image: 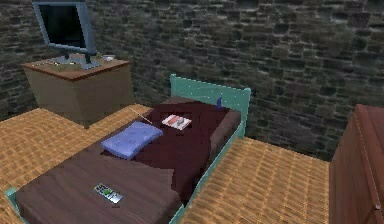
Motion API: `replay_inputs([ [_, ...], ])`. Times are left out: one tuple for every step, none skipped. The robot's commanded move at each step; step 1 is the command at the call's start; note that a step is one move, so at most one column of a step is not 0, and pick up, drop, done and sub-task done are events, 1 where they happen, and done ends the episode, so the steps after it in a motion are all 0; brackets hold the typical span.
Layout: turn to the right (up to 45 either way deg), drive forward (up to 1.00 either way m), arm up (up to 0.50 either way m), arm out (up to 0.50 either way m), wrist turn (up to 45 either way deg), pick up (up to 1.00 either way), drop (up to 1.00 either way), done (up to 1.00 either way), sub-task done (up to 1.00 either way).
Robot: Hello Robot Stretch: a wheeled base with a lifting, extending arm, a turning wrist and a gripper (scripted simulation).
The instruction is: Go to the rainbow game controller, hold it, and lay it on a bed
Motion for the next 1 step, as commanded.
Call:
replay_inputs([
  [0.0, 0.0, 0.5, 0.0, 0.0, 0.0, 0.0, 0.0, 0.0],
])
